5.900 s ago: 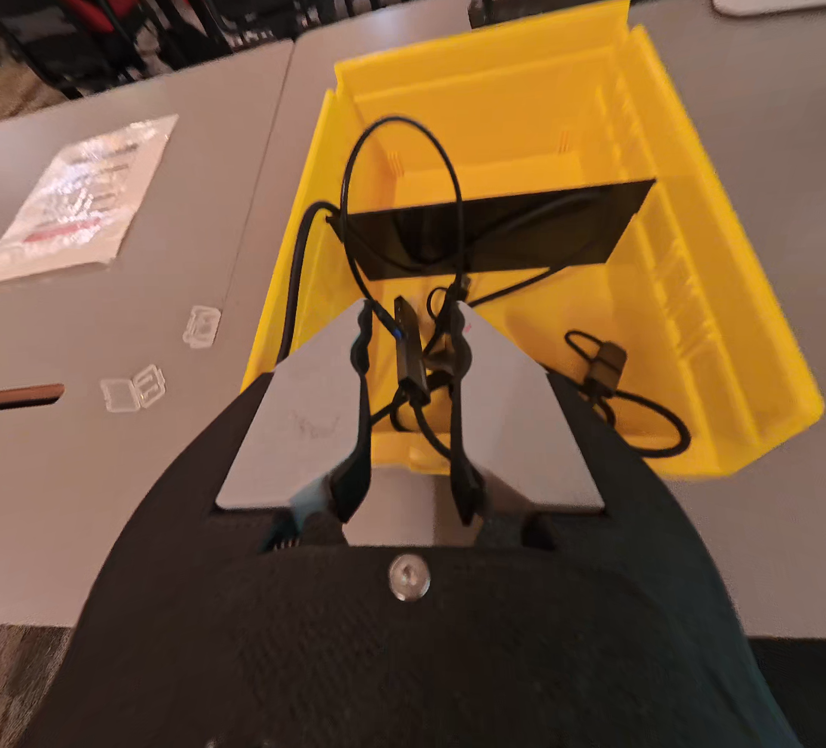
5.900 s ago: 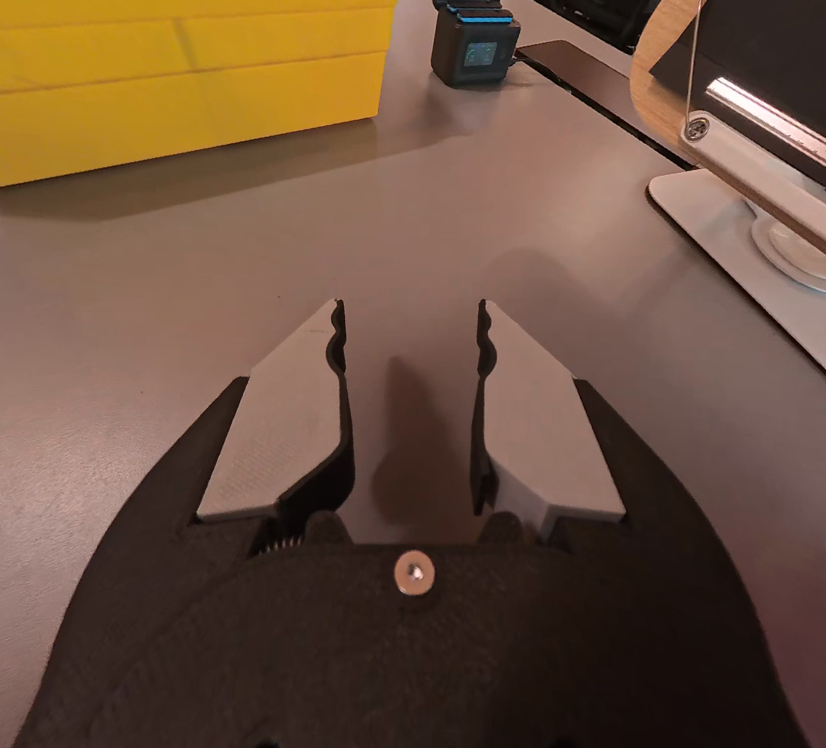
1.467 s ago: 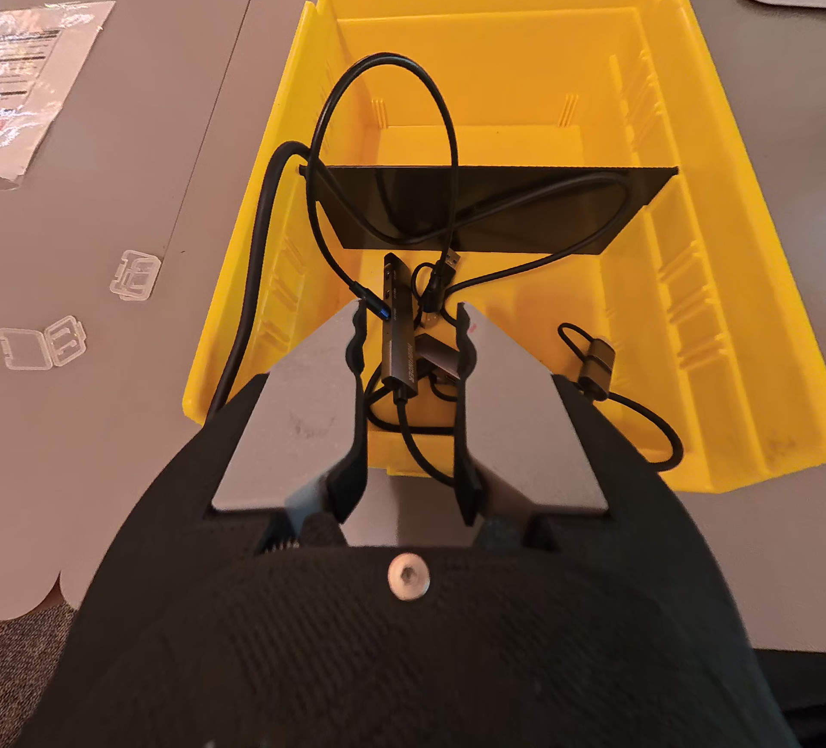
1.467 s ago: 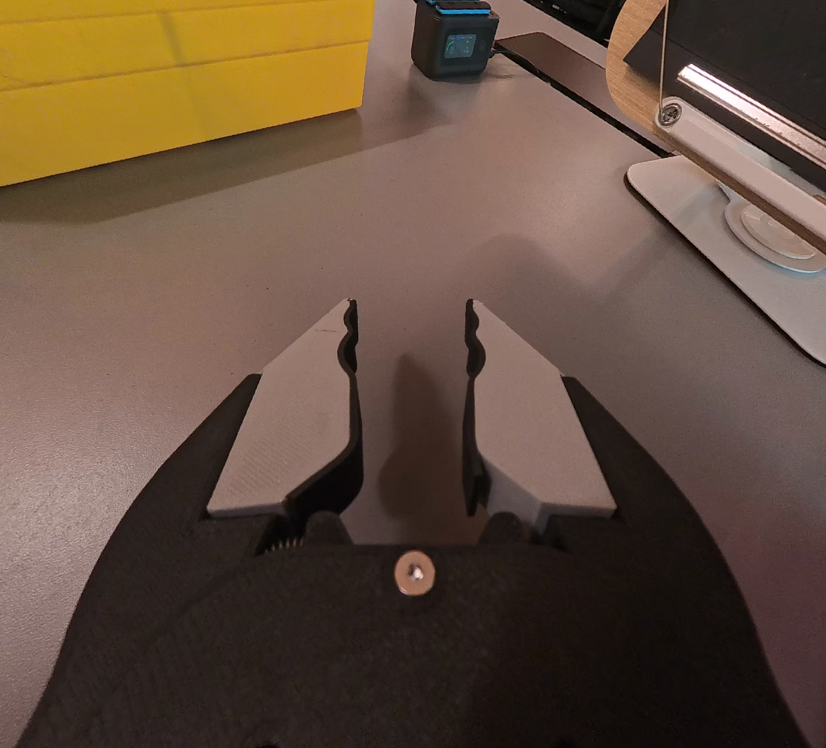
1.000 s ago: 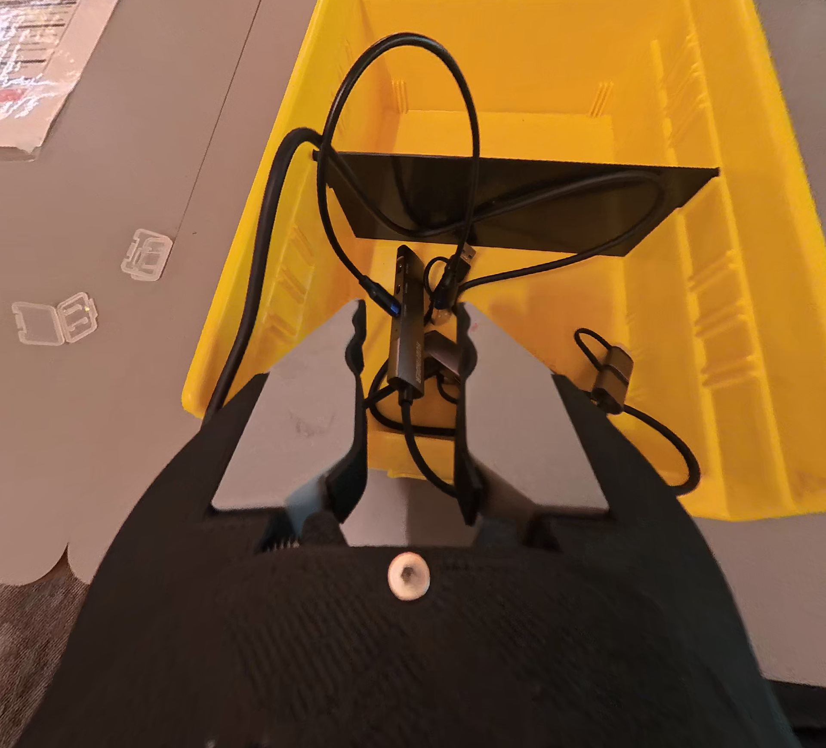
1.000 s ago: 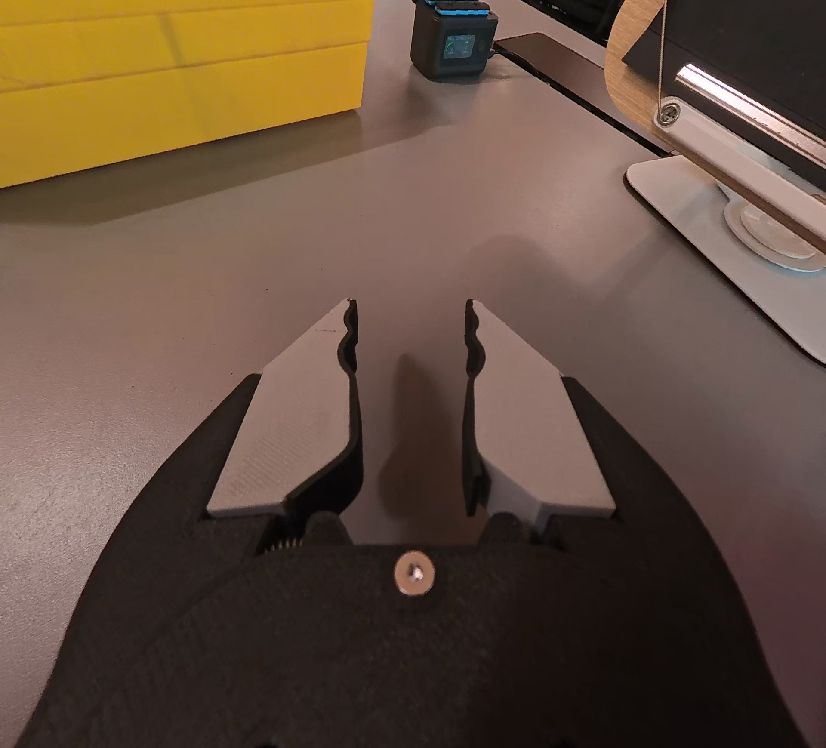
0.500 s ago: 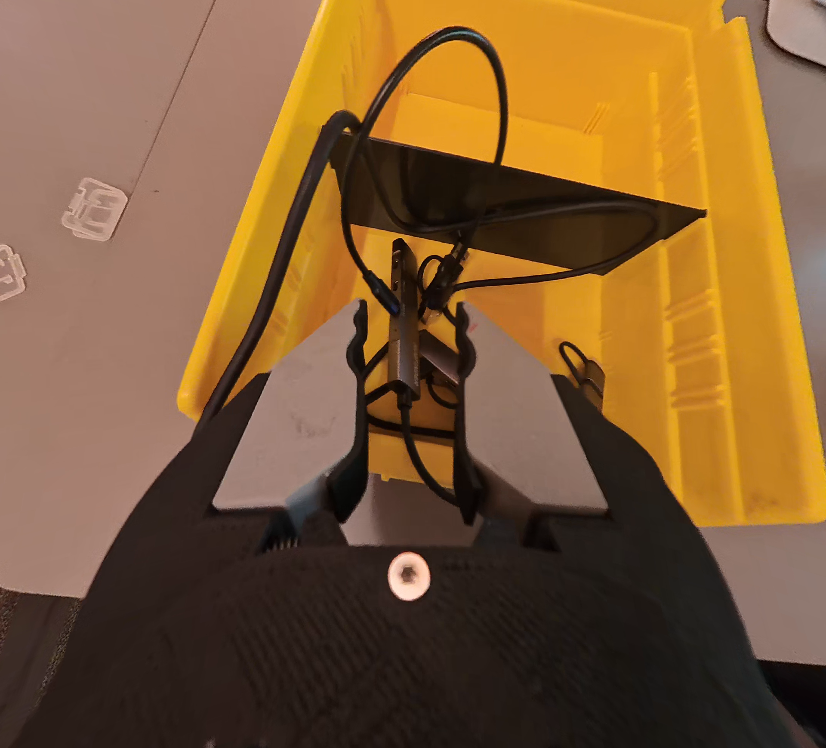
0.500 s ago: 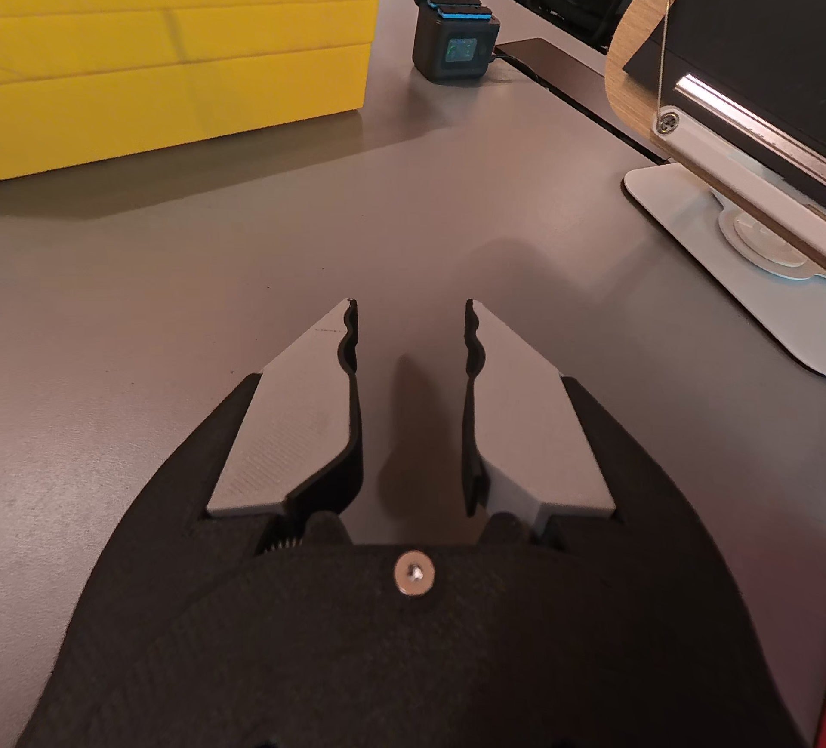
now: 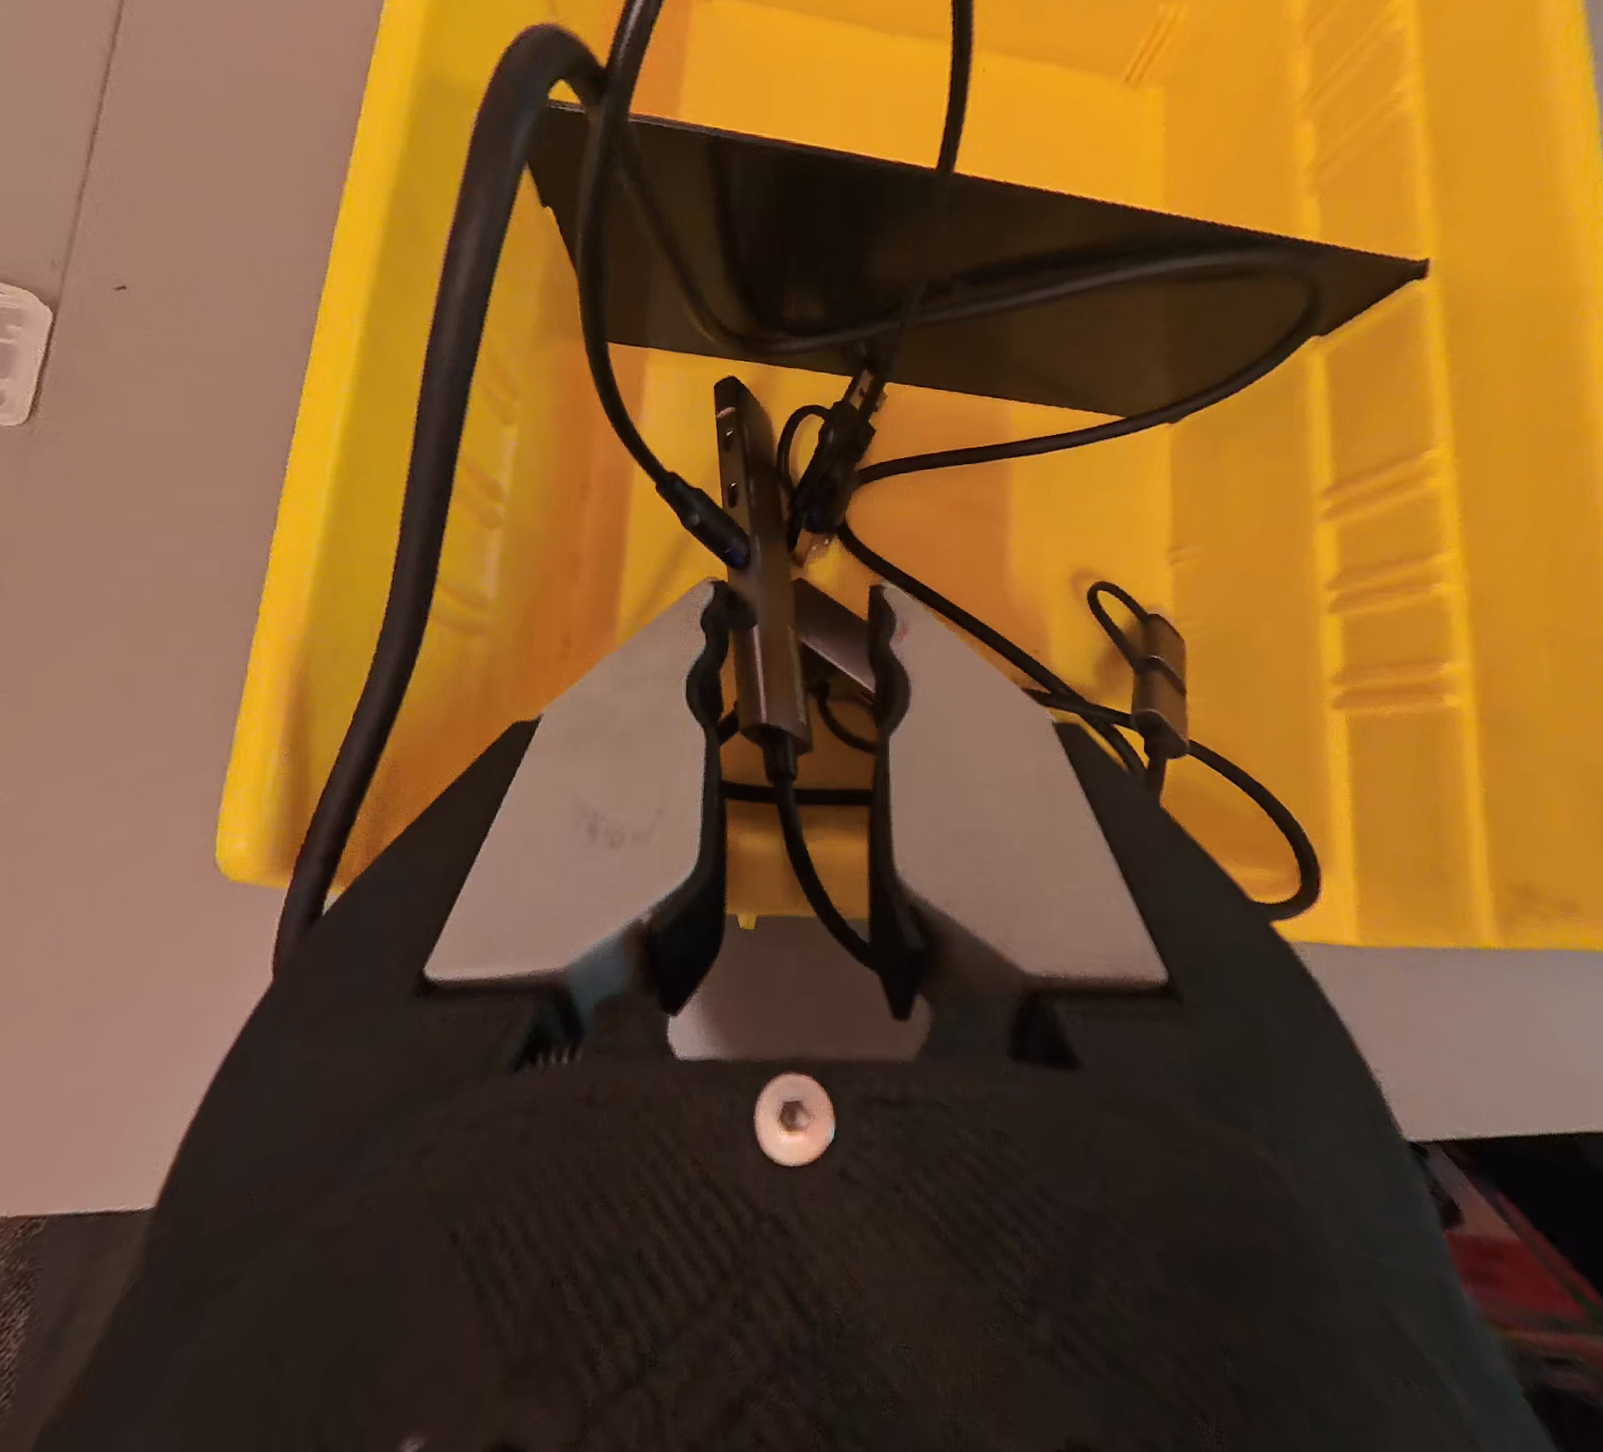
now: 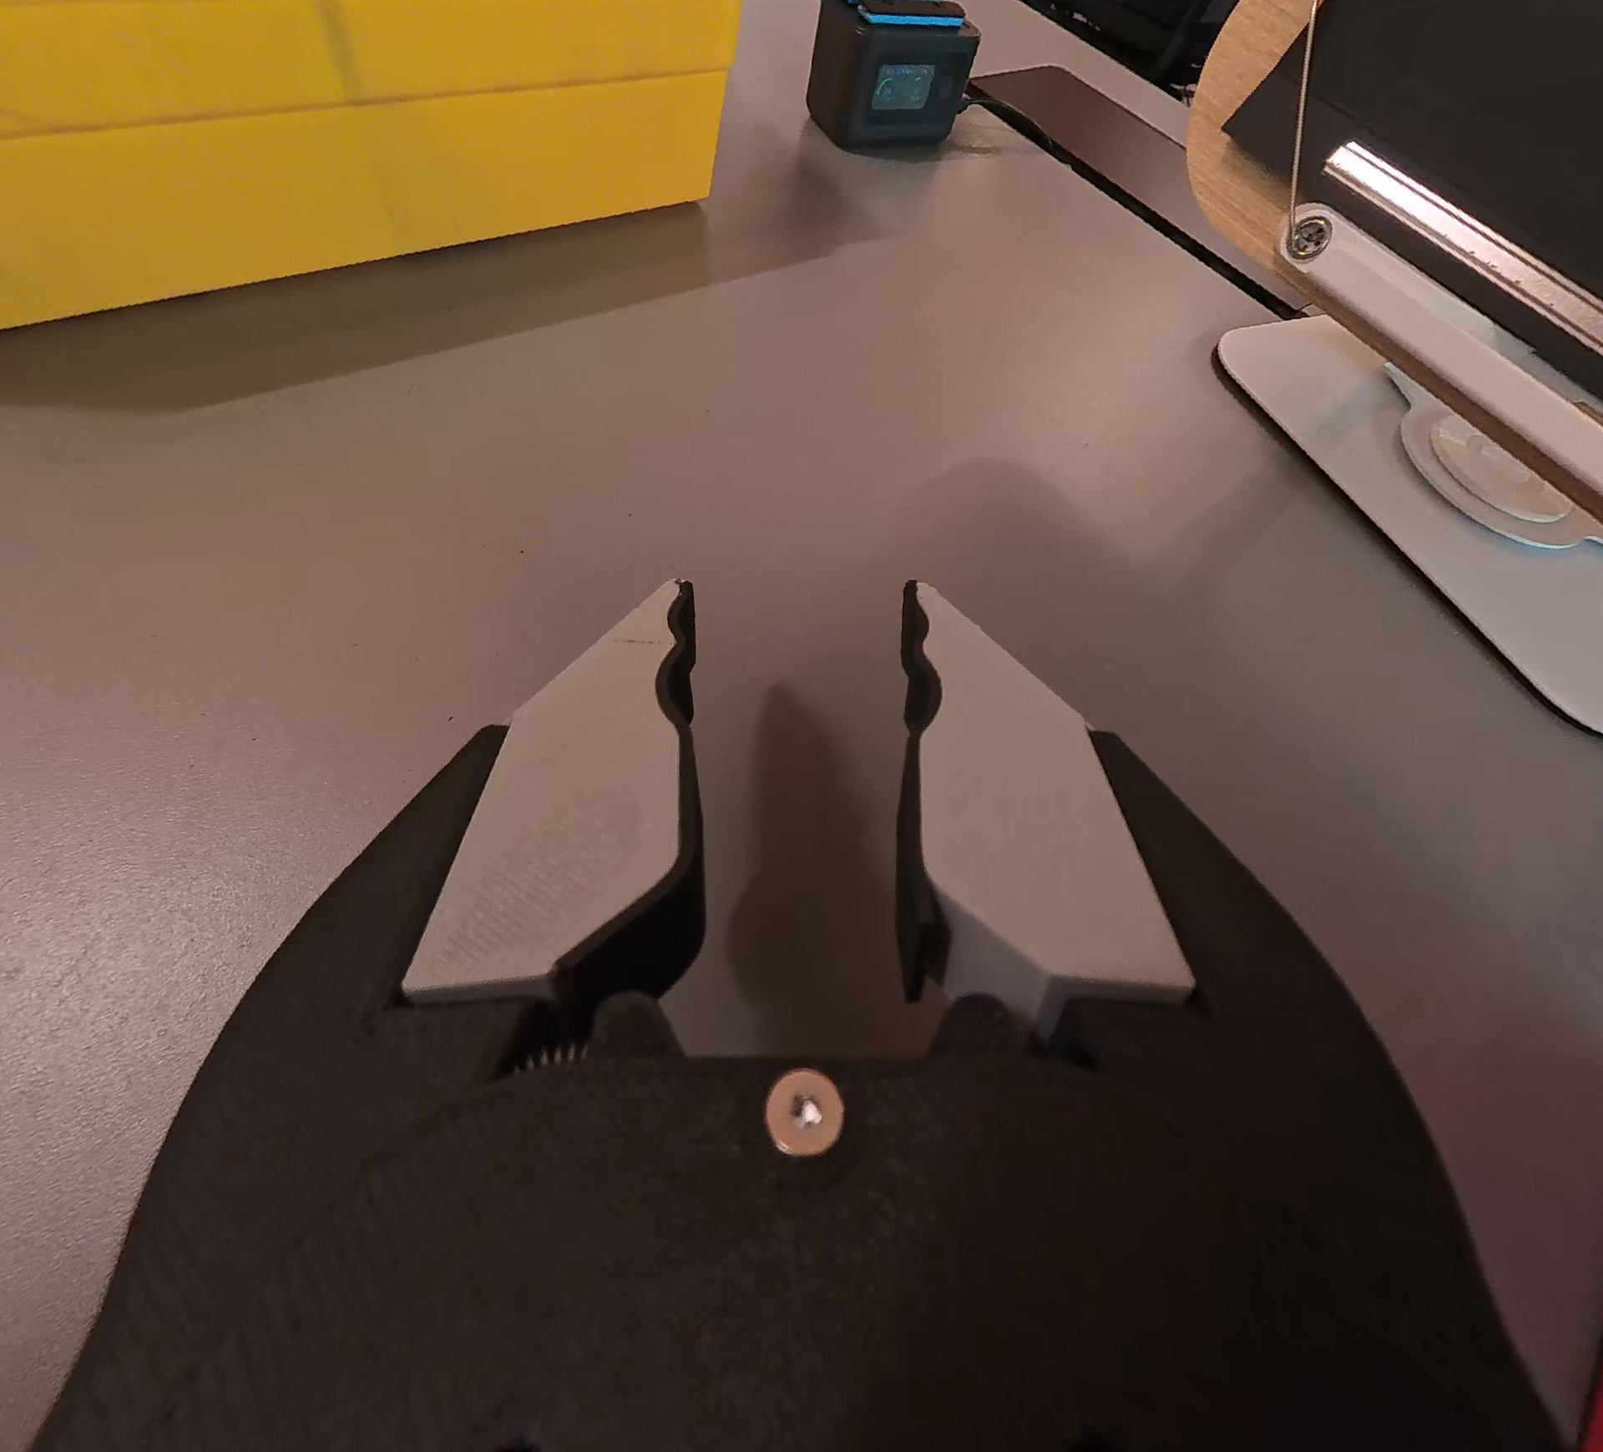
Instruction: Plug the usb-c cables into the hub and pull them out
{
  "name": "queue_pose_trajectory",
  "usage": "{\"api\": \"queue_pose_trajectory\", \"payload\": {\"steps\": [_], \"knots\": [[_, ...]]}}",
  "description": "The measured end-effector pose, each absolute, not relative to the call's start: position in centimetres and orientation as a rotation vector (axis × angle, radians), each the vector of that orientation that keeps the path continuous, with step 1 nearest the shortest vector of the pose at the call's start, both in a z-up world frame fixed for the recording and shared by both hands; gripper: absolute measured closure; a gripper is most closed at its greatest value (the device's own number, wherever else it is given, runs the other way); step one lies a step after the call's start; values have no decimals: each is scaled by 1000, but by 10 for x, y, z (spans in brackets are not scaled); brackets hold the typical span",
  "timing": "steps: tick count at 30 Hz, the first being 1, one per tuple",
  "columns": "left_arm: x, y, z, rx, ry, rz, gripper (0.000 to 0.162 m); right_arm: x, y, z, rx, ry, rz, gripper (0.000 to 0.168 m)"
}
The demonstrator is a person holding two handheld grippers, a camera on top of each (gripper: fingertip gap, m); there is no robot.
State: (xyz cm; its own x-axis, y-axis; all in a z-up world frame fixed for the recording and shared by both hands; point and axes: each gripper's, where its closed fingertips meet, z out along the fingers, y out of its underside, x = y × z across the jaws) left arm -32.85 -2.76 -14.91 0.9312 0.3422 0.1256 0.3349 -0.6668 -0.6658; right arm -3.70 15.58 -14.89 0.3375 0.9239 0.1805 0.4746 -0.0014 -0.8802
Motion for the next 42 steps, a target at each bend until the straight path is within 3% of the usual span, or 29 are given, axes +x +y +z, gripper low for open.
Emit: {"api": "queue_pose_trajectory", "payload": {"steps": [7,18,23,31,42], "knots": [[-327,-30,-156,-2441,-379,98,132,-37,155,-149,-1631,-1284,582,124],[-330,-28,-168,-2711,-154,59,146,-37,157,-148,-1647,-1265,611,126],[-340,-24,-152,-2690,28,302,153,-38,153,-148,-1622,-1289,581,127],[-353,-15,-55,-2345,106,700,155,-38,151,-141,-1603,-1272,606,127],[-297,2,128,-1917,241,959,155,-37,150,-135,-1587,-1255,623,128]]}}
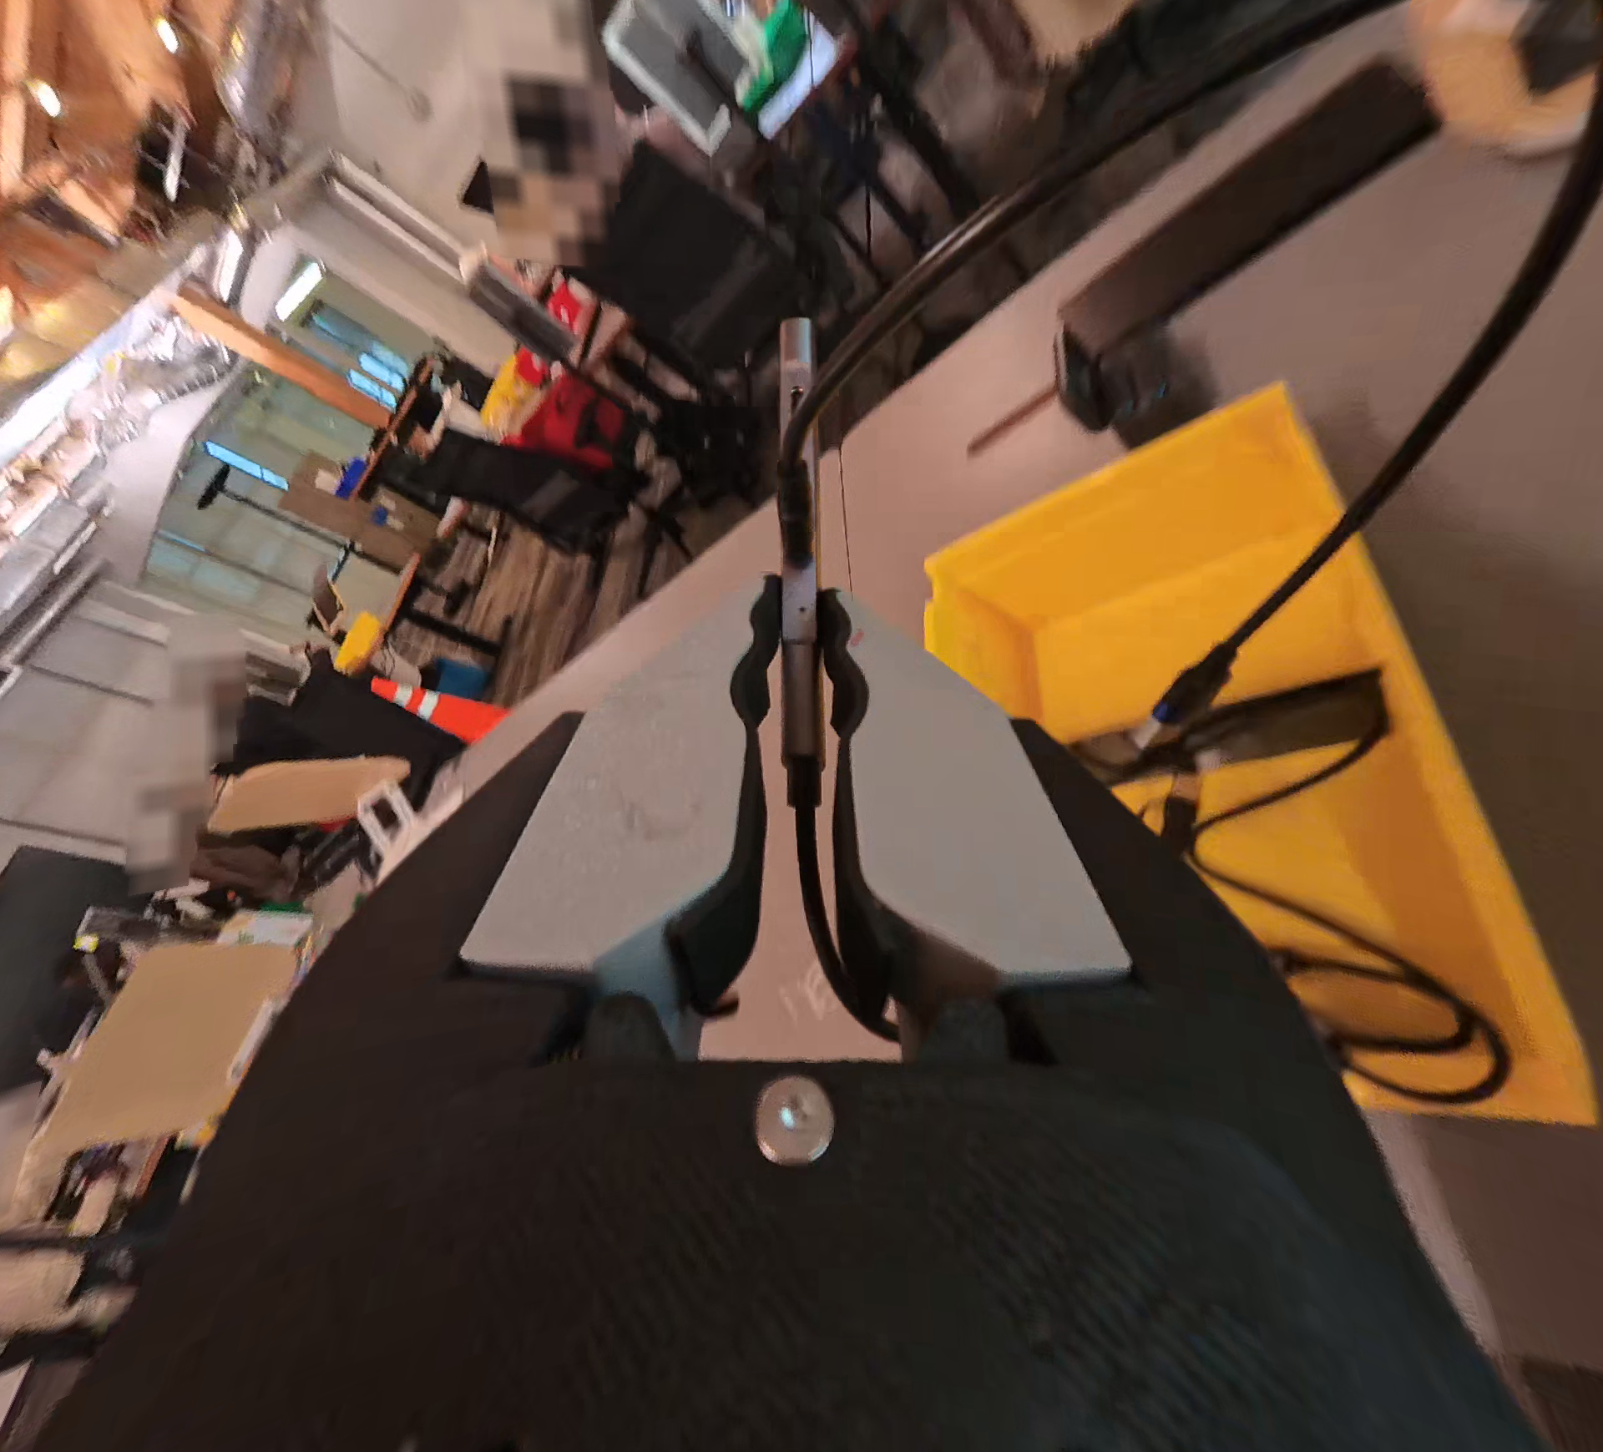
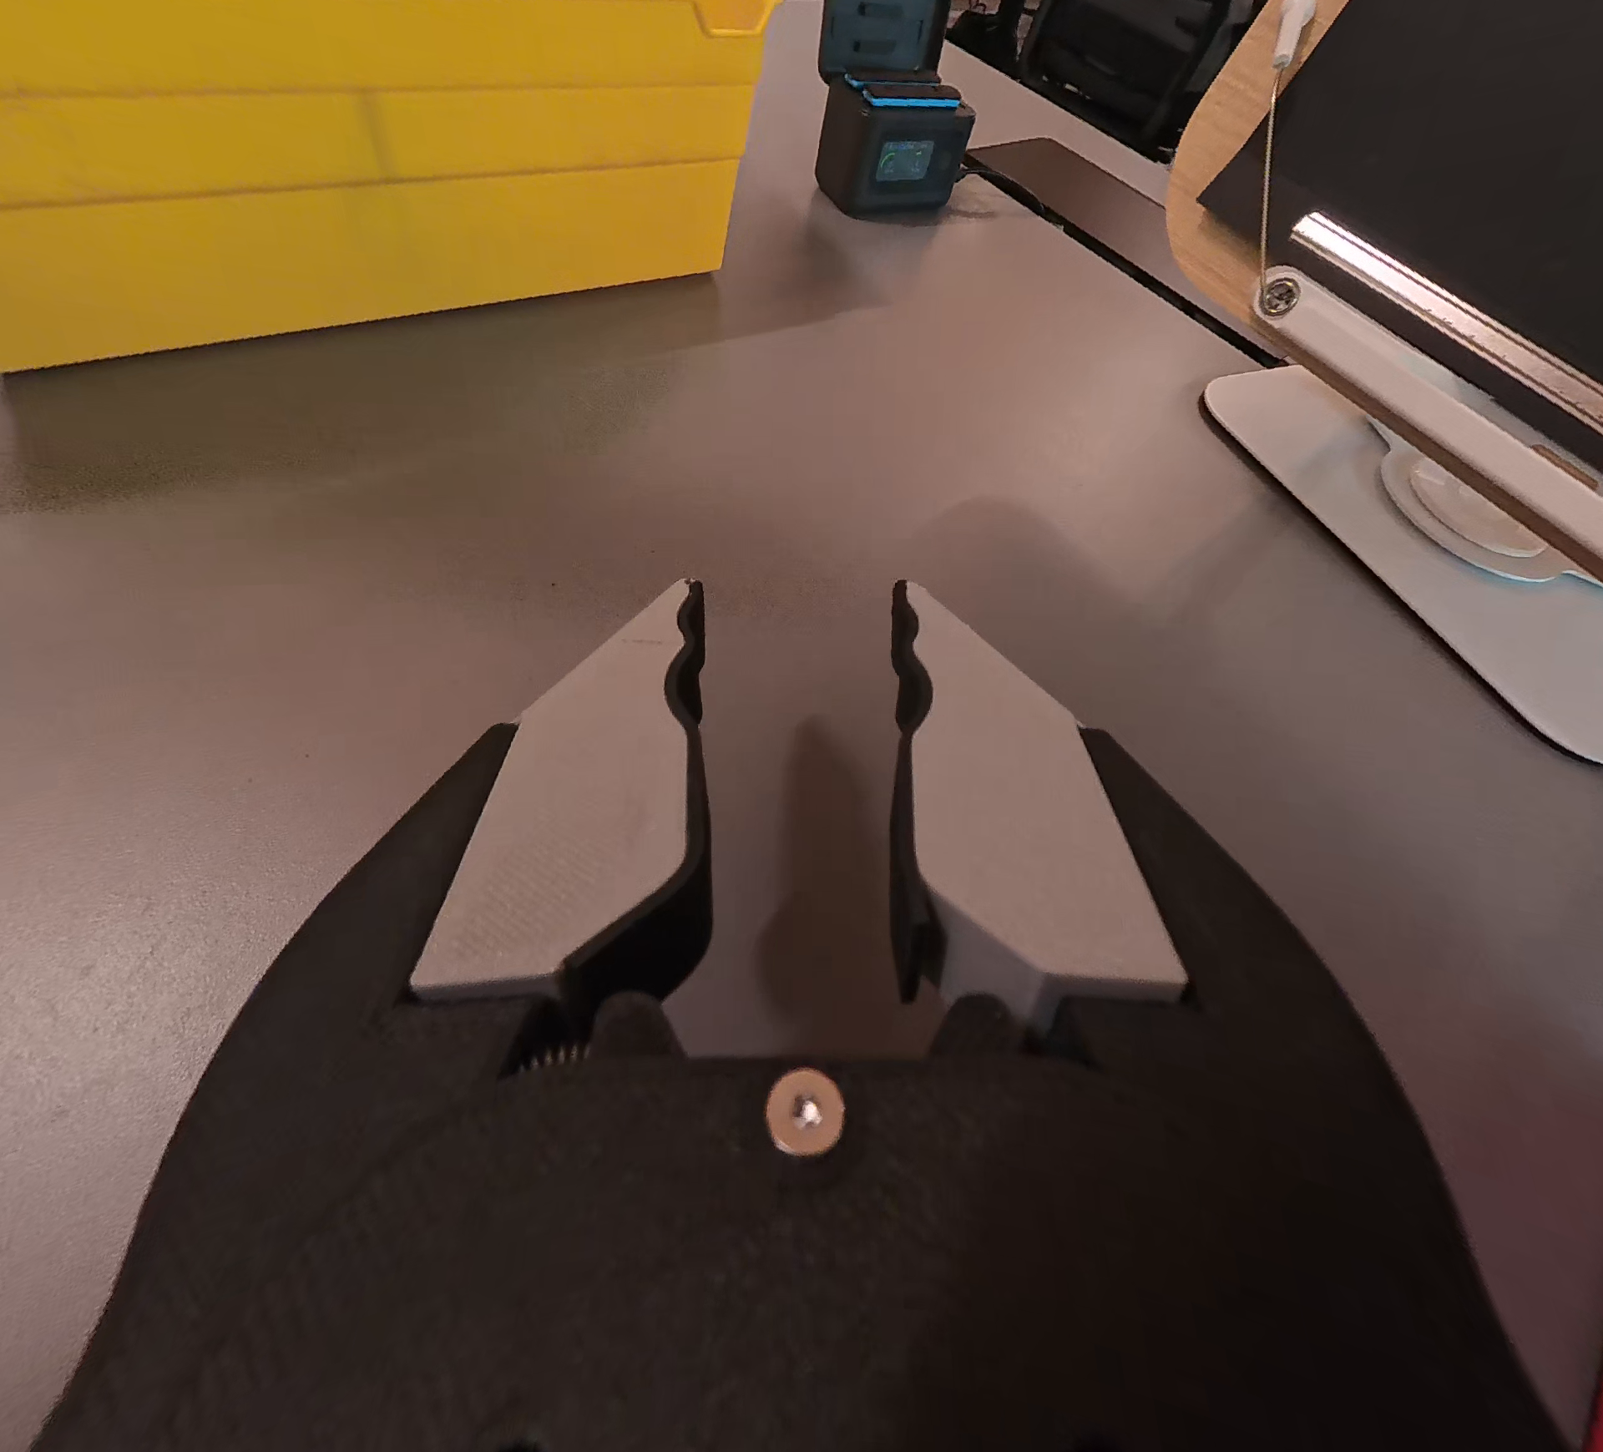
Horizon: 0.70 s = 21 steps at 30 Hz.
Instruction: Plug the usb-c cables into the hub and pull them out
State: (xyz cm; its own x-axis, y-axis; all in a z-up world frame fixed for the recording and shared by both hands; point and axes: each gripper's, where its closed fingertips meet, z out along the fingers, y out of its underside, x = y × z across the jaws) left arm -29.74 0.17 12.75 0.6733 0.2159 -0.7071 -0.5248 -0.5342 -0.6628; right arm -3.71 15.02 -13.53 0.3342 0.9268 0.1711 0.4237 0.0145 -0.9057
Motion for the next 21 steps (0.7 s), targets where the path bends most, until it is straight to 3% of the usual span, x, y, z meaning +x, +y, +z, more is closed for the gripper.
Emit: {"api": "queue_pose_trajectory", "payload": {"steps": [4,7,16,21], "knots": [[-217,30,168,-1769,367,773,154,-34,154,-130,-1594,-1218,655,128],[-146,57,161,-1712,472,597,155,-30,158,-120,-1590,-1159,705,128],[-50,138,2,-1795,583,291,154,2,186,-82,-1563,-877,762,121],[-49,161,-48,-1777,525,159,155,17,195,-67,-1553,-750,866,120]]}}
